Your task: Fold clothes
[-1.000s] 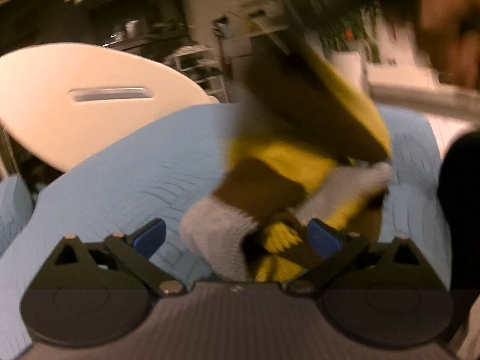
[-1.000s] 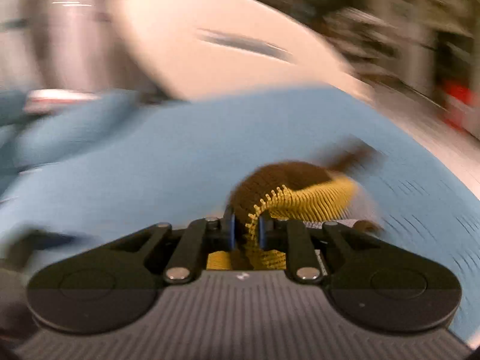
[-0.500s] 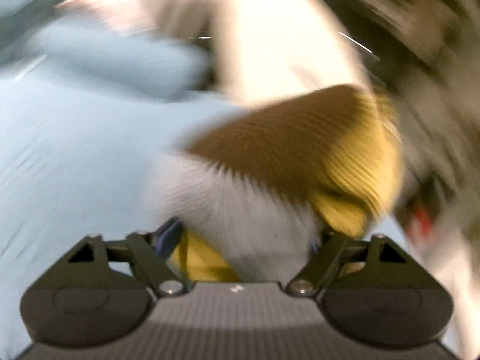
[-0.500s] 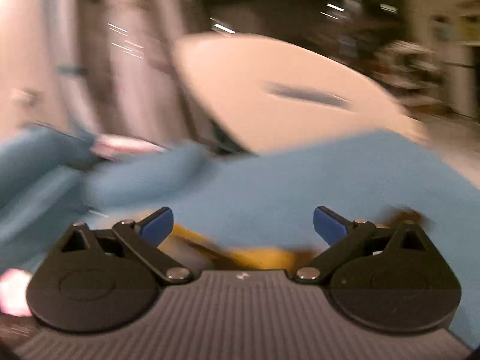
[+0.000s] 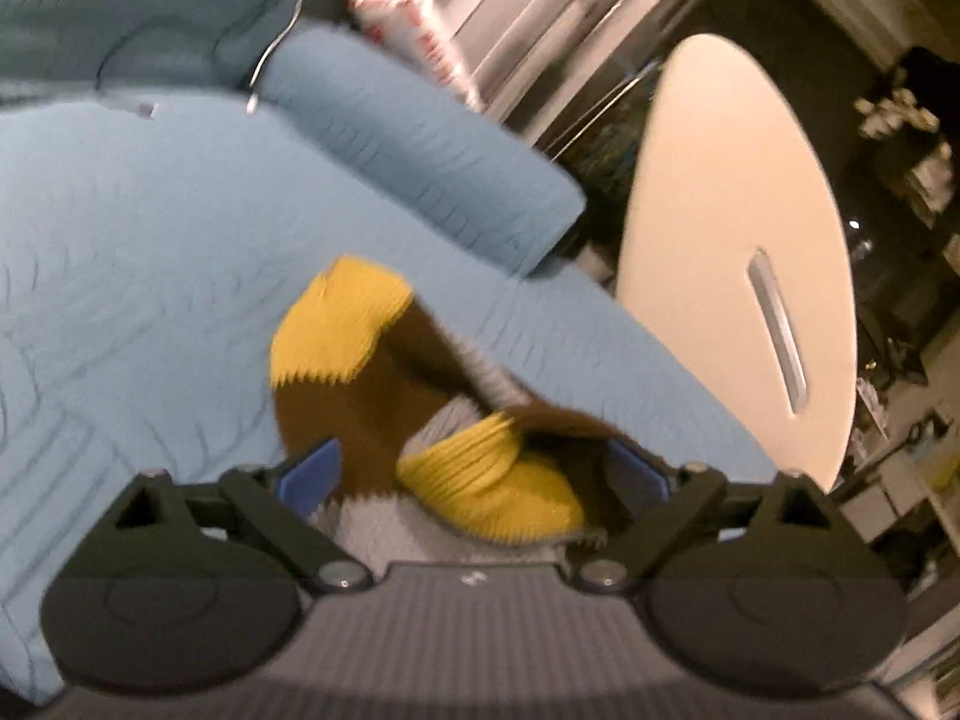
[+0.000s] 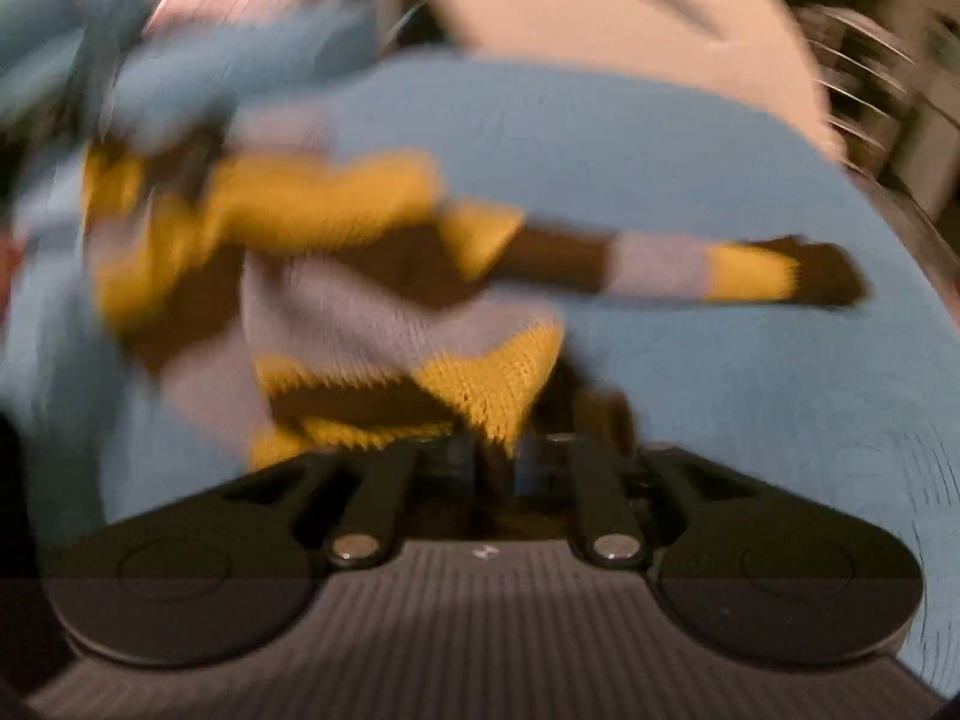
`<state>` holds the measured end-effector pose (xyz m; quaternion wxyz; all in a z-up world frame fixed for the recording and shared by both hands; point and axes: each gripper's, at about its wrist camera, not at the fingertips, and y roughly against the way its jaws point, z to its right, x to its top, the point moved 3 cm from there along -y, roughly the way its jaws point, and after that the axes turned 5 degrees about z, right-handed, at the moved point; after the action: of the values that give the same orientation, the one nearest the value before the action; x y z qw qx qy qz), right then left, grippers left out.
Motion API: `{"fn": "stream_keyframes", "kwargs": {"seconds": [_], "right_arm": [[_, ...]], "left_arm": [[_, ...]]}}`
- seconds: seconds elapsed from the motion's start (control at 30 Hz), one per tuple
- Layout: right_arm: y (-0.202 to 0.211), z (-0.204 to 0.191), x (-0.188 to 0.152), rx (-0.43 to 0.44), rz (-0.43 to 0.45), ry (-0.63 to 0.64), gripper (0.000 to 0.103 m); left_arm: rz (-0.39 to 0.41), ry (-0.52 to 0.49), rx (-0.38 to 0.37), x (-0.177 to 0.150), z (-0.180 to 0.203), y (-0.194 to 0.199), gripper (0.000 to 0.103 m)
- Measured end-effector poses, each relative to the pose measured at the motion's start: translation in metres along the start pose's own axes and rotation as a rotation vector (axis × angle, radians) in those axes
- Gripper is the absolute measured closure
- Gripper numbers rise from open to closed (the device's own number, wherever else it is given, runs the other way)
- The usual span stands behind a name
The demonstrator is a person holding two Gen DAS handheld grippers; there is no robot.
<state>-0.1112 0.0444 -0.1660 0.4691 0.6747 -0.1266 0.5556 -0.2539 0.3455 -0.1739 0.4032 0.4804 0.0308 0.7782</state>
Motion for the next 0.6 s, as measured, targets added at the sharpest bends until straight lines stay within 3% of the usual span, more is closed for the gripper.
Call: {"fn": "stream_keyframes", "kwargs": {"seconds": [0.07,0.1,0.17,0.2,0.23,0.3,0.33,0.37,0.43,0.5,0.53,0.57,0.6], "right_arm": [[0.026,0.024,0.021,-0.115,0.116,0.020,0.091],[0.040,0.042,0.034,-0.218,0.185,0.033,0.091],[0.052,0.066,0.042,-0.335,0.232,0.018,0.092],[0.057,0.090,0.044,-0.444,0.253,-0.007,0.092],[0.055,0.111,0.041,-0.528,0.241,-0.046,0.091],[0.038,0.149,0.022,-0.632,0.104,-0.183,0.077],[0.020,0.169,0.000,-0.616,-0.086,-0.295,0.072],[0.004,0.186,-0.021,-0.597,-0.261,-0.397,0.075],[0.009,0.183,-0.039,-0.604,-0.264,-0.428,0.072],[0.026,0.169,-0.042,-0.631,-0.165,-0.389,0.053],[0.032,0.162,-0.043,-0.622,-0.124,-0.387,0.036],[0.034,0.159,-0.045,-0.605,-0.108,-0.397,0.031],[0.040,0.152,-0.045,-0.531,-0.055,-0.434,0.031]], "left_arm": [[0.014,-0.043,-0.003,-0.001,0.014,-0.004,0.005],[0.016,-0.060,-0.003,-0.001,0.019,0.002,0.005],[0.014,-0.098,-0.007,-0.001,0.029,0.013,0.005],[0.009,-0.122,-0.010,-0.003,0.033,0.014,0.005],[-0.004,-0.141,-0.013,-0.005,0.036,0.015,0.005],[-0.044,-0.176,-0.016,-0.010,0.043,0.011,0.005],[-0.070,-0.201,-0.007,-0.014,0.045,0.005,0.005],[-0.095,-0.223,-0.002,-0.018,0.046,0.000,0.005],[-0.135,-0.240,0.003,-0.022,0.045,-0.010,0.005],[-0.159,-0.252,-0.005,-0.026,0.047,-0.014,0.005],[-0.164,-0.257,-0.011,-0.027,0.049,-0.015,0.005],[-0.171,-0.262,-0.020,-0.028,0.050,-0.017,0.005],[-0.180,-0.265,-0.034,-0.029,0.050,-0.018,0.005]]}}
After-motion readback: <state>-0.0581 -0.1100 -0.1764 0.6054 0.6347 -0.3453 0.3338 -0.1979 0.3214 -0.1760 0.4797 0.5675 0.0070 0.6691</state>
